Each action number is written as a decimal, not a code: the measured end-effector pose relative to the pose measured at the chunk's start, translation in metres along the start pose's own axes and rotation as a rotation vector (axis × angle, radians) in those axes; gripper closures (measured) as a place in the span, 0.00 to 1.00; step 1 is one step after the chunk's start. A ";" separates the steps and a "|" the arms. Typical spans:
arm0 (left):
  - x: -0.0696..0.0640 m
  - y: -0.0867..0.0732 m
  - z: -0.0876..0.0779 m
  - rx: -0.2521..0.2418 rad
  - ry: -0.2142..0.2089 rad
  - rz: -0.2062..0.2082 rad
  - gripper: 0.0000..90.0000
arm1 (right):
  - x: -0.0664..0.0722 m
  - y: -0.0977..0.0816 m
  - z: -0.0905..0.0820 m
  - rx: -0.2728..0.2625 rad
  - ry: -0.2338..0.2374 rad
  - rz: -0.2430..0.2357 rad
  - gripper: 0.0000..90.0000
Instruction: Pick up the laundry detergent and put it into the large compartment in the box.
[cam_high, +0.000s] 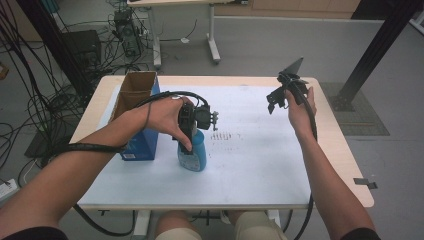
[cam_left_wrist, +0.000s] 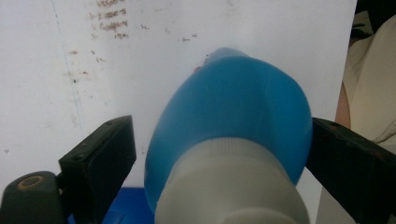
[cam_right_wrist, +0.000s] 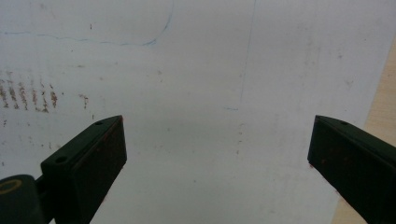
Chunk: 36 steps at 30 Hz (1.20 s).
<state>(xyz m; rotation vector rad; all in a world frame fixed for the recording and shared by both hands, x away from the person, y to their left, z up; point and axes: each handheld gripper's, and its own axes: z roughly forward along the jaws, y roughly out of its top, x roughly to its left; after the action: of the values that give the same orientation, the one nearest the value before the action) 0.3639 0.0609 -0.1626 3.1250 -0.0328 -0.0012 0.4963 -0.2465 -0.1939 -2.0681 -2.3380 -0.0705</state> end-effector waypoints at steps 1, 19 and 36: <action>0.000 0.000 0.000 -0.002 0.003 0.004 0.15 | 0.000 0.000 0.000 0.001 0.001 0.000 0.05; 0.001 -0.002 0.005 -0.002 -0.004 0.010 0.27 | 0.003 0.003 0.003 0.008 0.000 -0.004 0.05; 0.005 -0.001 0.006 -0.001 -0.009 0.034 0.36 | 0.004 0.004 0.004 0.003 -0.003 -0.006 0.05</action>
<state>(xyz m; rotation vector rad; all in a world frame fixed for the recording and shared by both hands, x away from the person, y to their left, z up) 0.3686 0.0621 -0.1685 3.1232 -0.0864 -0.0143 0.4995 -0.2423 -0.1972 -2.0612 -2.3447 -0.0638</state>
